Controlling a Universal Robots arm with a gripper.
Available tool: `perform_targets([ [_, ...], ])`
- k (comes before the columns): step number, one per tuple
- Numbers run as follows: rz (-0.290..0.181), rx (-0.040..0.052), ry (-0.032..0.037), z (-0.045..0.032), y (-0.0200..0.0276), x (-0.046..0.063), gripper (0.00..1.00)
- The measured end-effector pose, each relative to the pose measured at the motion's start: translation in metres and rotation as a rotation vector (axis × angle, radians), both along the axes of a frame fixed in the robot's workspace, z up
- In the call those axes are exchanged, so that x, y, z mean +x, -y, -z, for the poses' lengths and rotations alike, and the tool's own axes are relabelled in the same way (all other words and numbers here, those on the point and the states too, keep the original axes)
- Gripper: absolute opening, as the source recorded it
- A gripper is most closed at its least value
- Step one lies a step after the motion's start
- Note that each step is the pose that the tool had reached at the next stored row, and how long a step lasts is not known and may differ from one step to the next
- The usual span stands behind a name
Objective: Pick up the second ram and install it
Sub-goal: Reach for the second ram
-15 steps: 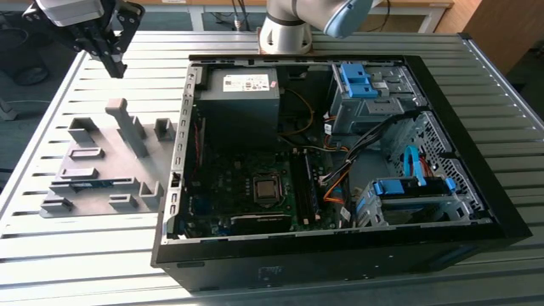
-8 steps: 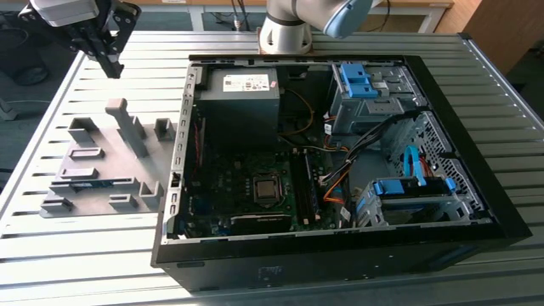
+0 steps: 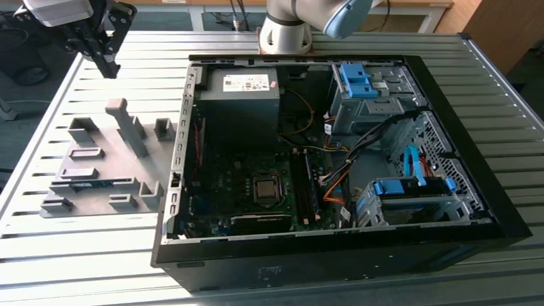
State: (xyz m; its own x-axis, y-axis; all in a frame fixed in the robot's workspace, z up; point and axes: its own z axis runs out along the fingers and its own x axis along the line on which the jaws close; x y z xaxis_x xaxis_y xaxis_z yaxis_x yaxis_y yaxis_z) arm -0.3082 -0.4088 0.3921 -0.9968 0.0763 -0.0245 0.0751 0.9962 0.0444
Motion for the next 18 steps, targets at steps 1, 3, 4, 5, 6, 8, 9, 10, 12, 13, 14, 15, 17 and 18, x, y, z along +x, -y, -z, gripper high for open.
perform_targets([
  [1, 0.0, 0.0, -0.0001, 0.0, 0.0, -0.001, 0.11],
  [3, 0.0, 0.0, 0.0, 0.0, 0.0, -0.002, 0.11],
  [4, 0.0, -0.0001, -0.0001, 0.0, 0.0, -0.002, 0.11],
  [5, 0.0, 0.0, 0.0, 0.0, 0.0, -0.003, 0.11],
  [6, 0.0, 0.0, 0.0, 0.0001, 0.0, -0.004, 0.11],
  [8, 0.0, -0.0001, -0.0001, 0.0001, 0.0, -0.005, 0.11],
  [9, 0.0, -0.0001, -0.0001, 0.0001, 0.0, -0.006, 0.11],
  [10, 0.0, -0.0001, 0.0, 0.0001, 0.0, -0.006, 0.11],
  [12, 0.0, -0.0001, -0.0001, 0.0001, 0.0, -0.008, 0.11],
  [13, 0.0, 0.0, 0.0, 0.0002, 0.0001, -0.009, 0.11],
  [14, 0.0, 0.0, -0.0001, 0.0001, 0.0003, -0.01, 0.11],
  [15, 0.0, 0.0, 0.0, 0.0001, 0.0011, -0.013, 0.11],
  [17, 0.0, 0.0, 0.0, 0.0002, 0.0034, -0.015, 0.11],
  [18, 0.0, -0.0001, -0.0001, 0.0001, 0.0047, -0.016, 0.11],
])
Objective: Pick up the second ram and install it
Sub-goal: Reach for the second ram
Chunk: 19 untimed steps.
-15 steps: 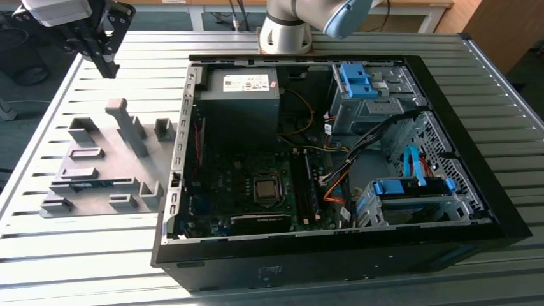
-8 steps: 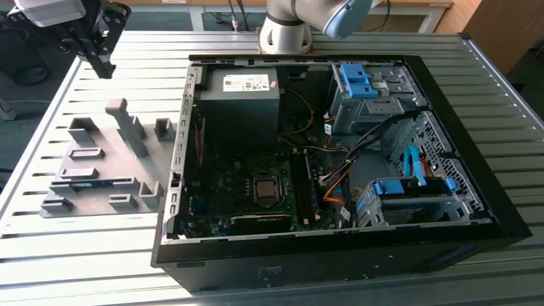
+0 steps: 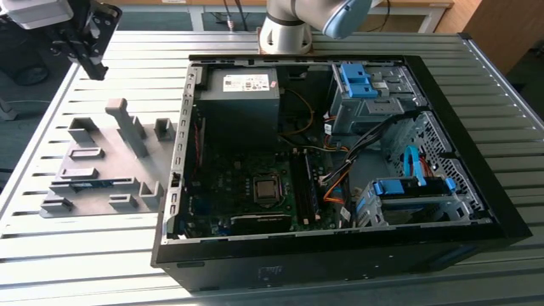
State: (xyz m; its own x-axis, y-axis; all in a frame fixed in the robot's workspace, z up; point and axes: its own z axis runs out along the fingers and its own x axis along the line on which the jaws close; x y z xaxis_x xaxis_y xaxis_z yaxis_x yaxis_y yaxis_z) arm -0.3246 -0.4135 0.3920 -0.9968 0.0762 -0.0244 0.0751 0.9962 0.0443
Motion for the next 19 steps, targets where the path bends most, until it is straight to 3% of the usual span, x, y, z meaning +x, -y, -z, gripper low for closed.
perform_targets([
  [12, 0.0, 0.0, 0.0001, 0.0001, 0.0108, -0.022, 0.11],
  [19, 0.0, 0.0001, 0.0002, 0.0001, 0.0122, -0.036, 0.11],
])
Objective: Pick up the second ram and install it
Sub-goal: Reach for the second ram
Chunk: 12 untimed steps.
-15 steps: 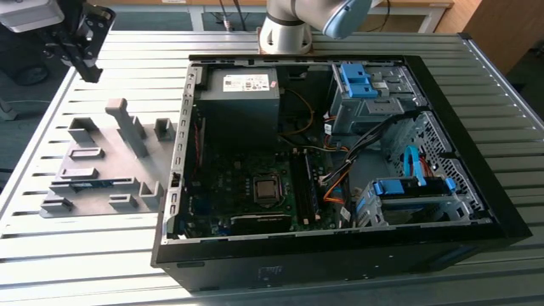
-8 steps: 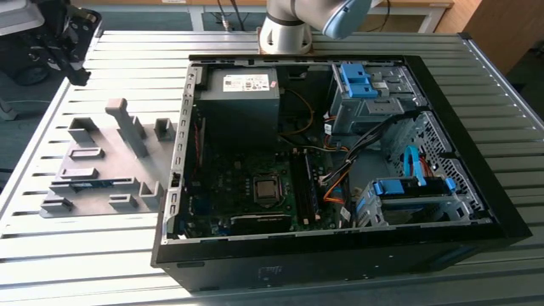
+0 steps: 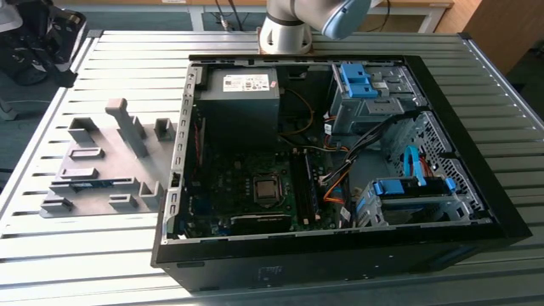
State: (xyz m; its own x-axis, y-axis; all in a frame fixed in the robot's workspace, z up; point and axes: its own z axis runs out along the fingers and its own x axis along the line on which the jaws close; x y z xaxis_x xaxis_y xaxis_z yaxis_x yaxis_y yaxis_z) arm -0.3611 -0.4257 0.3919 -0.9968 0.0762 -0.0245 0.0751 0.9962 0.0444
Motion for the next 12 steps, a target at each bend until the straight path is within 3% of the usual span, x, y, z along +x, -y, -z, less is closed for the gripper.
perform_targets([
  [12, 0.0, -0.0001, -0.0001, -0.0001, 0.0001, -0.024, 0.11],
])
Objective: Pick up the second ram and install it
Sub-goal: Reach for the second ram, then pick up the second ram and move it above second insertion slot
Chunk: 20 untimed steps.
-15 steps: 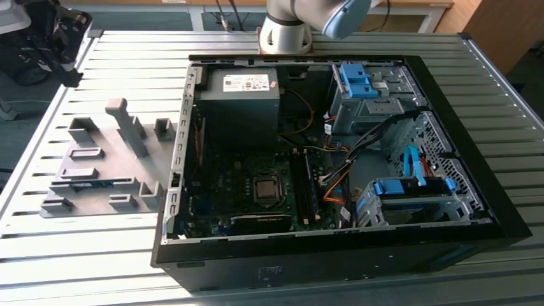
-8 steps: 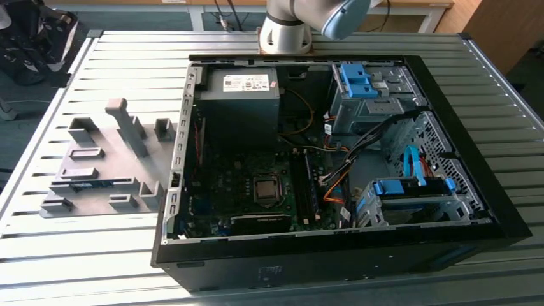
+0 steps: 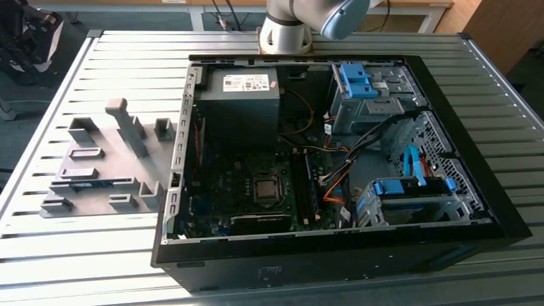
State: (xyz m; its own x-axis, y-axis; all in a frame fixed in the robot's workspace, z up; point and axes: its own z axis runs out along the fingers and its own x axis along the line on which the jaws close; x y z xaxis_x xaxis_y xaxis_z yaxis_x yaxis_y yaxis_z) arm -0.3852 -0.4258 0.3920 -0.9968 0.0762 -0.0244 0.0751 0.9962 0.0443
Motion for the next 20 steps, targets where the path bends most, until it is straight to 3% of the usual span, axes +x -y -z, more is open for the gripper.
perform_targets([
  [20, -0.011, 0.0, 0.0001, 0.0001, 0.0002, -0.0052, 0.11],
])
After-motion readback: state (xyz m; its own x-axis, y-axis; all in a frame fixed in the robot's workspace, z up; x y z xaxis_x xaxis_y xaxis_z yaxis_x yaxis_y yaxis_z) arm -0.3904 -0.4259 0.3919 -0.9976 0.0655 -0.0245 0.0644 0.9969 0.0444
